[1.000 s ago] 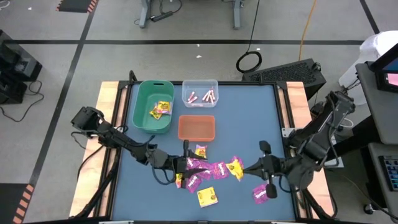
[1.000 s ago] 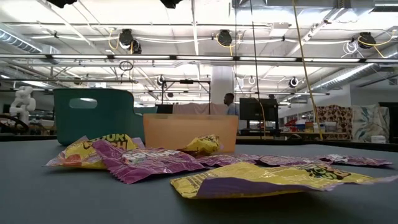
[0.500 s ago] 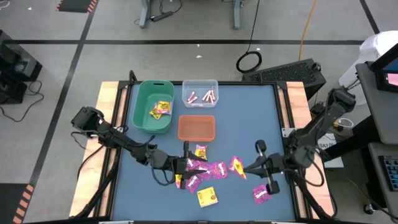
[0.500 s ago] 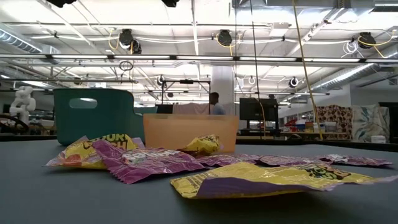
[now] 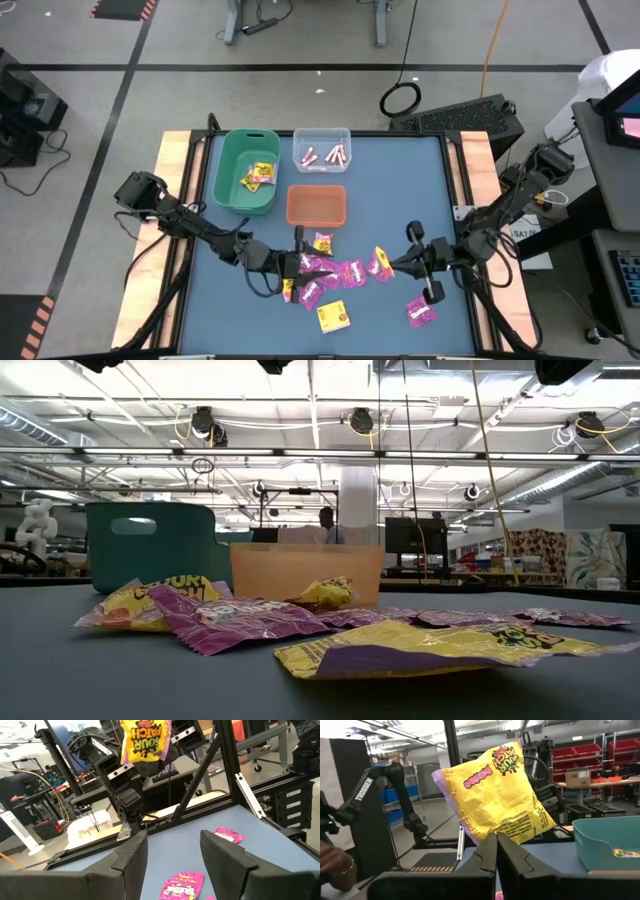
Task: Sort candy
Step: Put the yellow candy into the green bin
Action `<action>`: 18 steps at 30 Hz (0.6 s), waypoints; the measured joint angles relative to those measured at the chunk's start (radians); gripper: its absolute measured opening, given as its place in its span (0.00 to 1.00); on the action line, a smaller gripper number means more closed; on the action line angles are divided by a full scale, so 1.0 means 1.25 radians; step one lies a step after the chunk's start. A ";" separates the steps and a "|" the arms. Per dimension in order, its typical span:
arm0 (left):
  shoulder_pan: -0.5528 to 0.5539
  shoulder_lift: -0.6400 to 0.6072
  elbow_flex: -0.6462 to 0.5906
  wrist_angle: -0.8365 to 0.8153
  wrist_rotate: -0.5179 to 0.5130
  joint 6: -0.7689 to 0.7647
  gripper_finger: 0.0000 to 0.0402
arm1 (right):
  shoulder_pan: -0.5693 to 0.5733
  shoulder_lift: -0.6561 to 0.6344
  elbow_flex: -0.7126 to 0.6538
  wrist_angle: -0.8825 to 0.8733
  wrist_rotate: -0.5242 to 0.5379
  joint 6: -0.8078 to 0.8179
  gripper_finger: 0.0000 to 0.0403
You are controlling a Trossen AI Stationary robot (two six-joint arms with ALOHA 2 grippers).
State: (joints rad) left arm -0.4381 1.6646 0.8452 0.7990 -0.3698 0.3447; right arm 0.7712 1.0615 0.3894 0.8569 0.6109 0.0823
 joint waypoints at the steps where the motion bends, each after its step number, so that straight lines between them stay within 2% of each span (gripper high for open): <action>1: 0.000 0.000 0.000 0.000 -0.001 0.000 0.47 | 0.000 0.000 0.000 0.000 -0.008 -0.004 0.00; 10: 0.003 0.000 0.000 -0.006 -0.004 -0.020 0.47 | 0.000 0.000 0.000 -0.053 -0.011 -0.056 0.00; 18: 0.006 0.000 0.000 -0.006 -0.005 -0.040 0.47 | 0.000 0.000 0.001 -0.121 -0.003 -0.246 0.00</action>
State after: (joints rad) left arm -0.4306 1.6644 0.8448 0.7914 -0.3756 0.2949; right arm 0.7715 1.0611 0.3901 0.7060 0.6071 -0.2249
